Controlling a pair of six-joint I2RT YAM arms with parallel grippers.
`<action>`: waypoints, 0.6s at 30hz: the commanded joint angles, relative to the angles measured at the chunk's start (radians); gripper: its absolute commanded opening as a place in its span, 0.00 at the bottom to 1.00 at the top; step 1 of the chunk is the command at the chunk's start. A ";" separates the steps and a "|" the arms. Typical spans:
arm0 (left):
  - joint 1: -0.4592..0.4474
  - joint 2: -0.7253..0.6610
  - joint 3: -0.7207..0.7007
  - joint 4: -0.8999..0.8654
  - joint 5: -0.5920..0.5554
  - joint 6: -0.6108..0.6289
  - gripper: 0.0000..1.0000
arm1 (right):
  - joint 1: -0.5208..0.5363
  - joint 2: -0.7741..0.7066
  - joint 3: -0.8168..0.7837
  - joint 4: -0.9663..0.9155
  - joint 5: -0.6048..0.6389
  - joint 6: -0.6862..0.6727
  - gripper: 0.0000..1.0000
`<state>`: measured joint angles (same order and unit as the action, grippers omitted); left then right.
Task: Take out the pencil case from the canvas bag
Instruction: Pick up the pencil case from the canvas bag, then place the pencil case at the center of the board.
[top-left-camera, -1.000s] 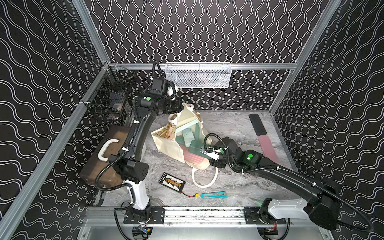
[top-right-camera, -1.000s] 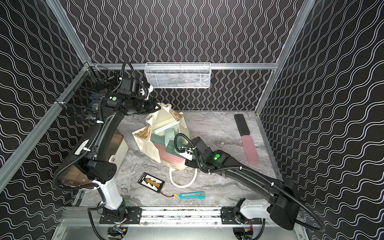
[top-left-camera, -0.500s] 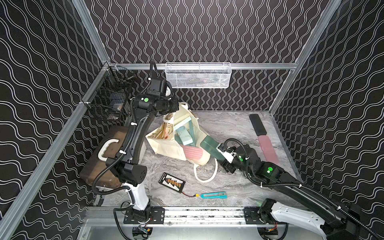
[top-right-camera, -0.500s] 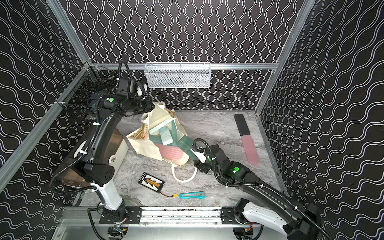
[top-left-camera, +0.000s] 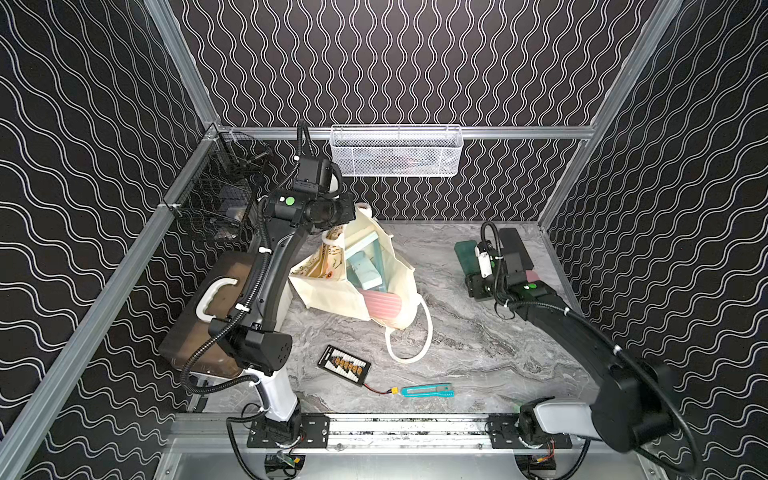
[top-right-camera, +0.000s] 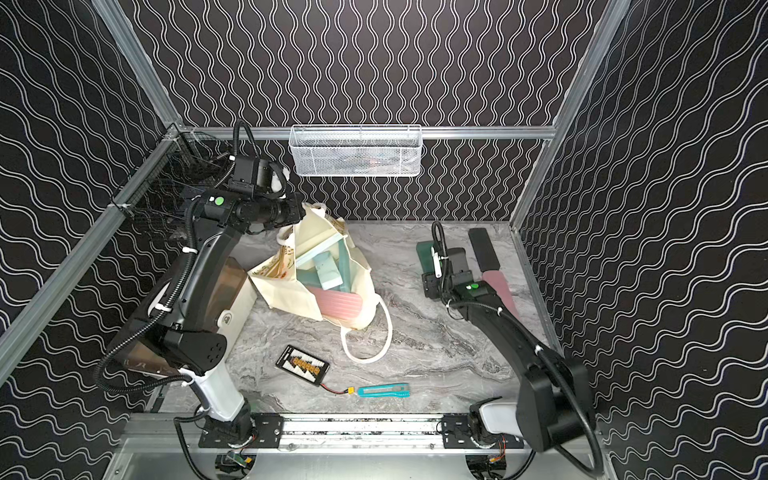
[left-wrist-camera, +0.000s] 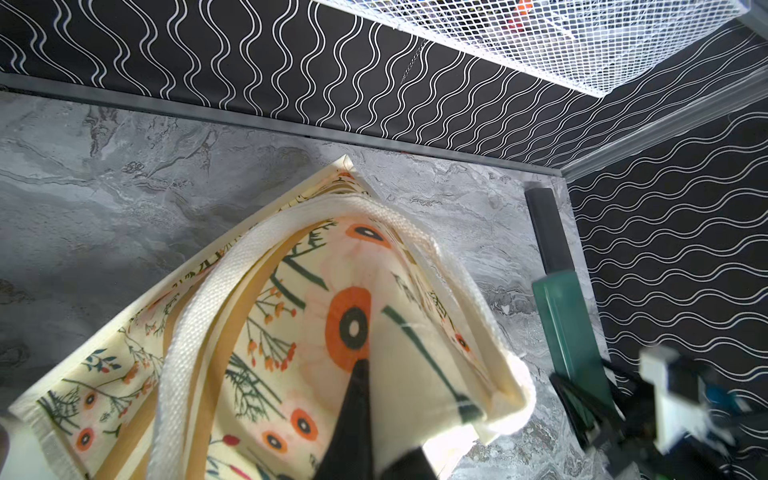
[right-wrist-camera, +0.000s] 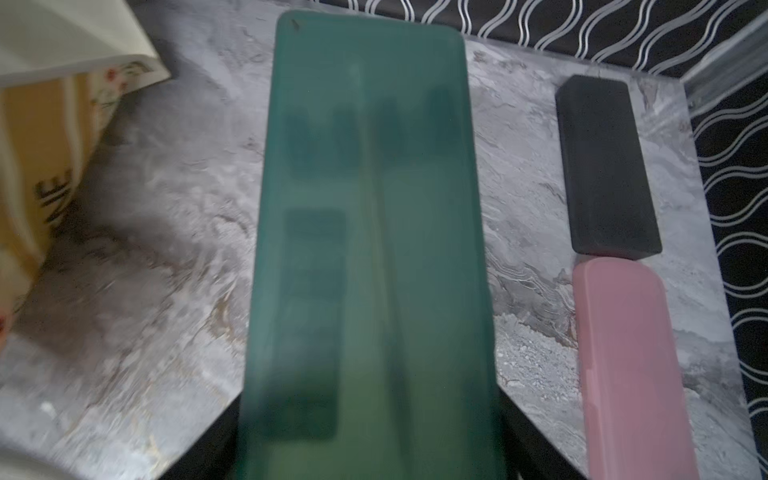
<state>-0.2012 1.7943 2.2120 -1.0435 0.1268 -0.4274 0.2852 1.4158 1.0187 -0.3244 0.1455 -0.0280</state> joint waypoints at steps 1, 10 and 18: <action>0.002 -0.025 0.022 0.086 0.008 -0.017 0.00 | -0.048 0.113 0.095 0.044 0.006 0.059 0.47; 0.002 -0.044 0.010 0.086 0.020 -0.043 0.00 | -0.173 0.452 0.405 -0.005 -0.015 0.007 0.46; 0.002 -0.044 0.003 0.092 0.042 -0.044 0.00 | -0.251 0.694 0.603 -0.055 -0.040 -0.061 0.46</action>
<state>-0.2012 1.7702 2.2040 -1.0550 0.1474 -0.4694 0.0498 2.0609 1.5772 -0.3473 0.1207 -0.0528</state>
